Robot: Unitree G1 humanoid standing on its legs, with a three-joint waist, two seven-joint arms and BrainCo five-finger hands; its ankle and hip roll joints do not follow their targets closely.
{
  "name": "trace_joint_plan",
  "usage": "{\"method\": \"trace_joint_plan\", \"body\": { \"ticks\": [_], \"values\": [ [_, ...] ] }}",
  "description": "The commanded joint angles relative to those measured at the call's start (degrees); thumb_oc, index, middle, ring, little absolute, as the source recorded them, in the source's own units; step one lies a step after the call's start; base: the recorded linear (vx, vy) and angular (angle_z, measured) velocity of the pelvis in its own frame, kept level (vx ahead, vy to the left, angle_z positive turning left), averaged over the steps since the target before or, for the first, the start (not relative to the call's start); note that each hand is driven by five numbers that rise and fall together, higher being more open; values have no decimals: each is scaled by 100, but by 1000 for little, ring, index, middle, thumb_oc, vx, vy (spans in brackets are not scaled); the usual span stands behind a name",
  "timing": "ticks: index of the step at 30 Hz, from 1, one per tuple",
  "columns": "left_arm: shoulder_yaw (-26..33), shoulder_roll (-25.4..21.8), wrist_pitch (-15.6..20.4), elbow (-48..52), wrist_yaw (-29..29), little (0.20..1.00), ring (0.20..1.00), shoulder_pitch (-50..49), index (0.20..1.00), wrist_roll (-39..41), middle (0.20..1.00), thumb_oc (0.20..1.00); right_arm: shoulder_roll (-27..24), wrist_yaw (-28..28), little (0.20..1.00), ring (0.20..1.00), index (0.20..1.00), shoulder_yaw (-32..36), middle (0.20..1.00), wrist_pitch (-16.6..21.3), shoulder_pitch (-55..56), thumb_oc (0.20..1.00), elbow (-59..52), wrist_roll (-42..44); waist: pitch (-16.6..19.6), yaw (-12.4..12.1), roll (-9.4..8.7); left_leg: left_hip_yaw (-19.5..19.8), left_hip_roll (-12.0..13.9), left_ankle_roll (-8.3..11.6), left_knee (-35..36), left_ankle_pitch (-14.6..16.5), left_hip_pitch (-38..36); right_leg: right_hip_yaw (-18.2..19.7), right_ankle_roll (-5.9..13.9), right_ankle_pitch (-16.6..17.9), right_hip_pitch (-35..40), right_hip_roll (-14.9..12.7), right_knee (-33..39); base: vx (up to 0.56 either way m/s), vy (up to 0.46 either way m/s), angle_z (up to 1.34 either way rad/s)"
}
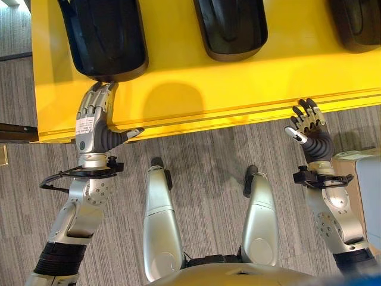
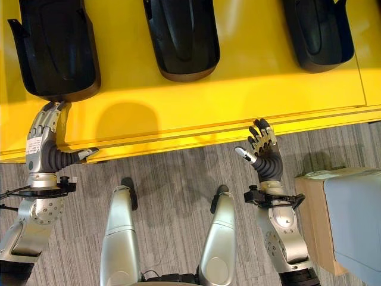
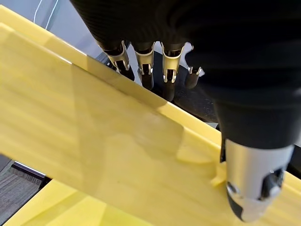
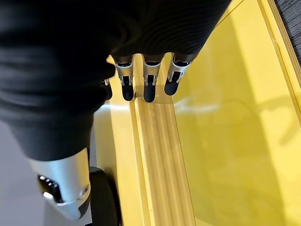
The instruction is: Move parts from the plastic box to the shelf.
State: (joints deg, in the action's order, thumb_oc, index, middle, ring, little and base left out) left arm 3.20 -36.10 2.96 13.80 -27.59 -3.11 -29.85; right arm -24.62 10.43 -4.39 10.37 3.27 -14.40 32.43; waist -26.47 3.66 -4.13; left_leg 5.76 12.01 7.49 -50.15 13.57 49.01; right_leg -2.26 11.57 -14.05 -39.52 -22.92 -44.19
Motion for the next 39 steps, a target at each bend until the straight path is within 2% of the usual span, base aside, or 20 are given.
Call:
{"method": "trace_joint_plan", "body": {
  "ticks": [1,12,26,39],
  "values": [
    [308,16,-14,-189,-86,1000,1000,315,1000,149,1000,1000,270,-18,1000,1000,1000,477,1000,159,-339,1000,12,22,71,-18,-1,-115,38,-315,-7,244,-125,171,-603,-582,-194,69,-674,0,0,0],
    [422,85,-91,-293,-193,1000,1000,656,1000,248,1000,1000,258,-18,1000,1000,1000,491,1000,97,-440,1000,48,14,95,21,0,-137,39,-317,-62,265,-88,205,-612,-581,-246,74,-700,0,0,0],
    [285,177,-145,-416,-368,1000,1000,1260,1000,446,1000,1000,260,27,1000,1000,1000,406,1000,73,-599,1000,118,9,134,65,-36,-153,23,-321,-84,268,-54,250,-622,-564,-299,94,-725,0,1,0],
    [472,-116,-277,-419,-68,1000,1000,1705,1000,492,1000,1000,155,-67,1000,1000,1000,531,1000,-125,-707,1000,202,-7,197,100,3,-175,22,-304,-62,273,-148,287,-614,-561,-251,120,-695,0,0,0]
  ]
}}
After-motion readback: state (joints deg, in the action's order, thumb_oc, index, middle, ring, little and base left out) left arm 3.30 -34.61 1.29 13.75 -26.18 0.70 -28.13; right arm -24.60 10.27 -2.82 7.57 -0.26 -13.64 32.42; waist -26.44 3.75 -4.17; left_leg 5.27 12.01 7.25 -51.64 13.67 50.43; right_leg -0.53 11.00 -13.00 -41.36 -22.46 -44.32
